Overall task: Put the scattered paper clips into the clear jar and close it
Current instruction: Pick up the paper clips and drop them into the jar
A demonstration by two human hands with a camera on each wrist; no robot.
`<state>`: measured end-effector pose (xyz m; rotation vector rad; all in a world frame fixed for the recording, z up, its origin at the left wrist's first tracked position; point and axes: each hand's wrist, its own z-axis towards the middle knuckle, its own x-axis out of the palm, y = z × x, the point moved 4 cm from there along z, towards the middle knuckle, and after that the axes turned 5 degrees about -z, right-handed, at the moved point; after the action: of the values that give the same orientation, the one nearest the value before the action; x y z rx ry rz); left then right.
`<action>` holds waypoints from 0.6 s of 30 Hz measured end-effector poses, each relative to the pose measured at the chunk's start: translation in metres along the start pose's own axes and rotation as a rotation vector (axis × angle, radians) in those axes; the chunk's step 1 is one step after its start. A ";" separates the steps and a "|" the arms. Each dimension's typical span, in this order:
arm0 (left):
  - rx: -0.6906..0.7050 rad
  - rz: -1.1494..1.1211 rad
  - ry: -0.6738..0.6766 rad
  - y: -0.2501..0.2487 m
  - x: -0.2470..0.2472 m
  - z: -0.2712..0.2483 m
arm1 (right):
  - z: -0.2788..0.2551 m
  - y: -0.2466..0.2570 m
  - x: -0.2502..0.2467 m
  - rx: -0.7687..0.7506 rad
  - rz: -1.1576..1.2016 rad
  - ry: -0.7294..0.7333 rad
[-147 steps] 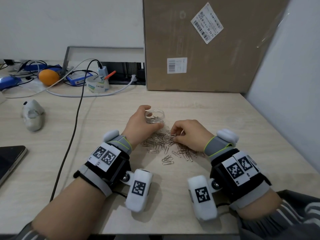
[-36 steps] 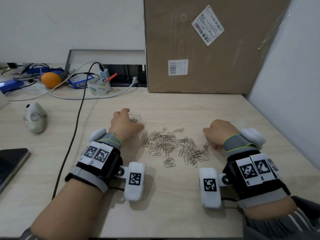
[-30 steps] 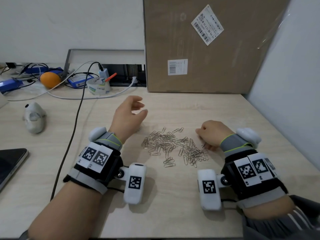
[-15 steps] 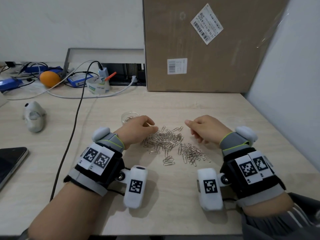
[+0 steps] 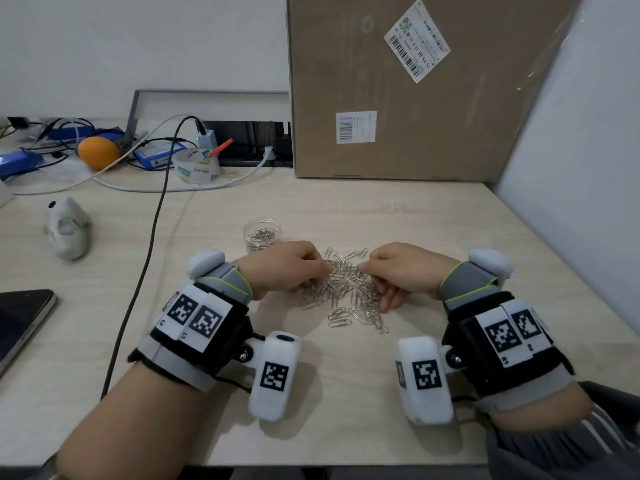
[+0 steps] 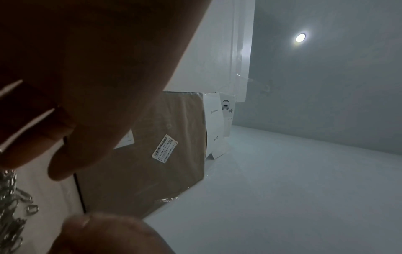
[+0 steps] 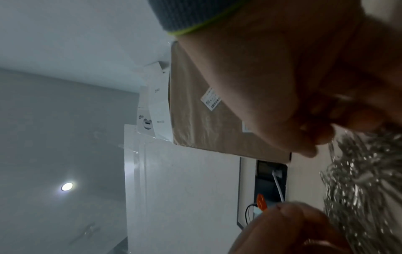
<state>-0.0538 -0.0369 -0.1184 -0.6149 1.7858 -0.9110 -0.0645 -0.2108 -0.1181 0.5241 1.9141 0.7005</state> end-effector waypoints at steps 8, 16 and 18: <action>0.016 -0.202 0.189 -0.016 0.002 -0.013 | -0.014 -0.002 -0.011 -0.004 0.009 0.112; -0.043 -0.059 0.565 -0.018 0.025 -0.030 | -0.018 0.014 0.017 -0.096 -0.022 0.374; -0.031 -0.065 0.525 -0.018 0.027 -0.027 | -0.014 0.016 0.017 -0.129 0.047 0.320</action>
<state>-0.0888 -0.0589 -0.1128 -0.4812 2.2576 -1.1670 -0.0834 -0.1917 -0.1139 0.3951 2.1382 0.9788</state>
